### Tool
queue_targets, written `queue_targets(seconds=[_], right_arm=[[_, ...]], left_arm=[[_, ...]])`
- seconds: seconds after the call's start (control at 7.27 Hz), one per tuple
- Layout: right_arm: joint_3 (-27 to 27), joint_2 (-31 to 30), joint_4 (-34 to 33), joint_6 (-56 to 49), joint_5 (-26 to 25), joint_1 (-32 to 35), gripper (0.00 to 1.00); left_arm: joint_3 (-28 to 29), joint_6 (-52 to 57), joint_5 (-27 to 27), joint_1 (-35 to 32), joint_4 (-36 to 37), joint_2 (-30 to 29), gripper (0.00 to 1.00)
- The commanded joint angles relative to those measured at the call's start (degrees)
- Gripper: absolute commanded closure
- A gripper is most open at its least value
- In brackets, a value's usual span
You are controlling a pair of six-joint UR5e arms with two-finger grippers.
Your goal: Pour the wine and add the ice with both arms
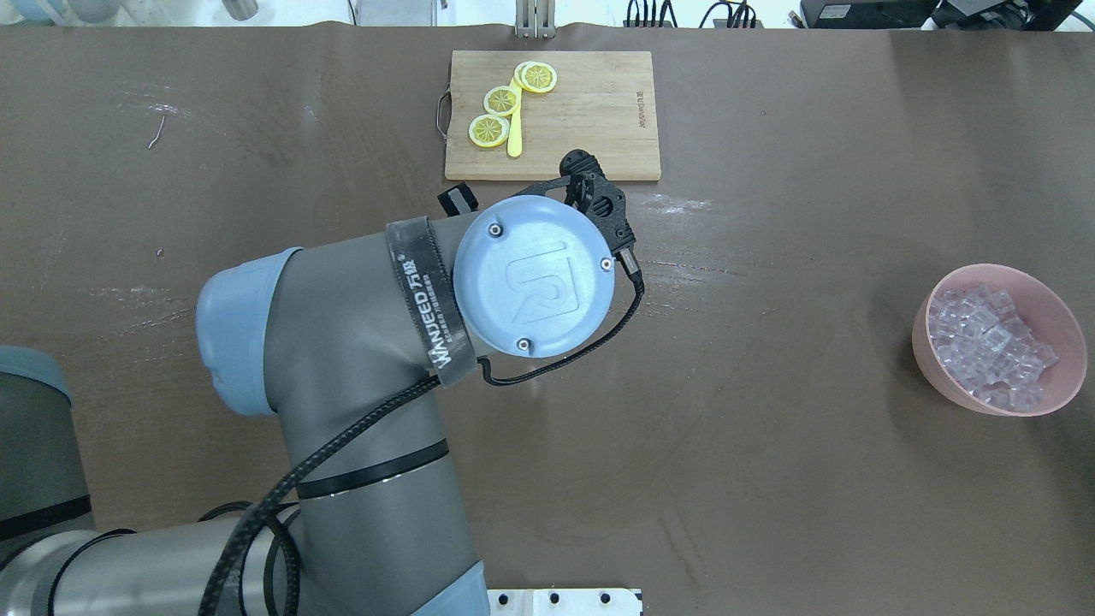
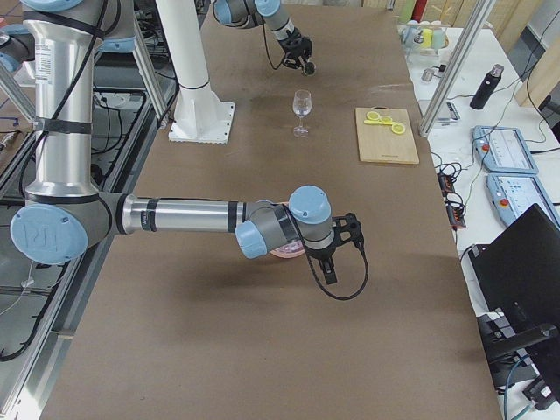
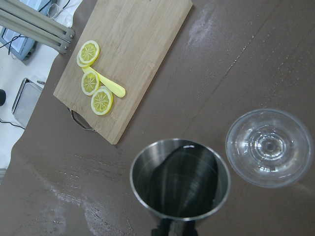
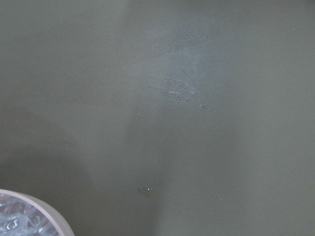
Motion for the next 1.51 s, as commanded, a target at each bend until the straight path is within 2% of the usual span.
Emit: queue_targets(seconds=[0.0,0.55,0.96,1.38], right_arm=[[-0.36,0.03,0.00,0.00,0.07,0.00,0.00],[-0.71,0.03,0.00,0.00,0.16,0.00,0.00],[-0.71,0.03,0.00,0.00,0.16,0.00,0.00],[-0.80,0.03,0.00,0.00,0.16,0.00,0.00]], left_arm=[[1.90,0.11,1.72,1.19,1.15,-0.88,1.00],[2.00,0.11,4.01,2.43,6.23,-1.41,1.00],[2.09,0.11,4.54,2.60,14.31,-5.35,1.00],[5.85,0.11,5.07,2.96,15.04,-7.64,1.00]])
